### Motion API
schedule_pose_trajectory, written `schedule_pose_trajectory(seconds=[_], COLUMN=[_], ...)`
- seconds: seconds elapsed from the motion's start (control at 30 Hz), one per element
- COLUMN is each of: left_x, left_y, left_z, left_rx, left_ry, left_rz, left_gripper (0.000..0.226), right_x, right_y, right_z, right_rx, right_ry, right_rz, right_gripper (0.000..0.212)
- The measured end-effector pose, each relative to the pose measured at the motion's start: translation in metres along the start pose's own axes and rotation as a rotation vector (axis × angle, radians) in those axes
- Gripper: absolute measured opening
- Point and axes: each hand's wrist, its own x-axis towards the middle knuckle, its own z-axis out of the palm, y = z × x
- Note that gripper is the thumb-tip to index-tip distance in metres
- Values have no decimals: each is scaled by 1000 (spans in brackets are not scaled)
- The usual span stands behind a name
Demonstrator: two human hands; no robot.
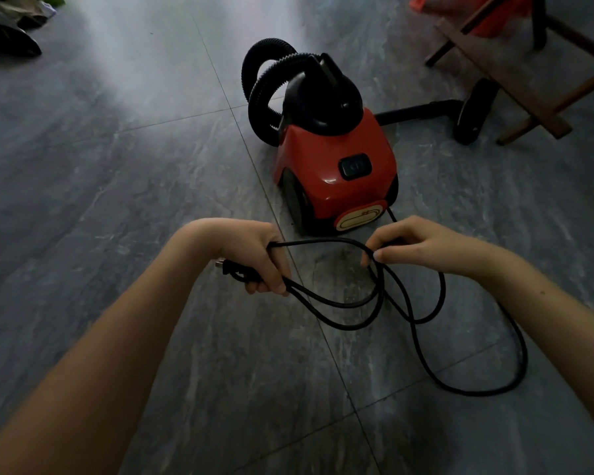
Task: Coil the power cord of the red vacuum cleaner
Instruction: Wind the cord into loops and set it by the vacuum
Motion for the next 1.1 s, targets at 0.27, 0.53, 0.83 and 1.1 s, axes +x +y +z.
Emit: schedule_pose_trajectory(seconds=[0.27,0.53,0.83,1.1], left_x=[0,3,4,7], left_y=[2,9,8,4], left_z=[1,4,3,2], left_rx=[29,72,49,35], left_ry=[-113,-218,-173,-127], left_rz=[-39,-46,20,34], left_gripper=[8,14,8,8], right_x=[1,0,1,1], right_y=[4,0,0,2], right_z=[2,6,6,8], right_rx=[-23,47,67,65], right_ry=[1,-1,-5,25], right_rz=[33,16,17,35], right_gripper=[20,29,25,27])
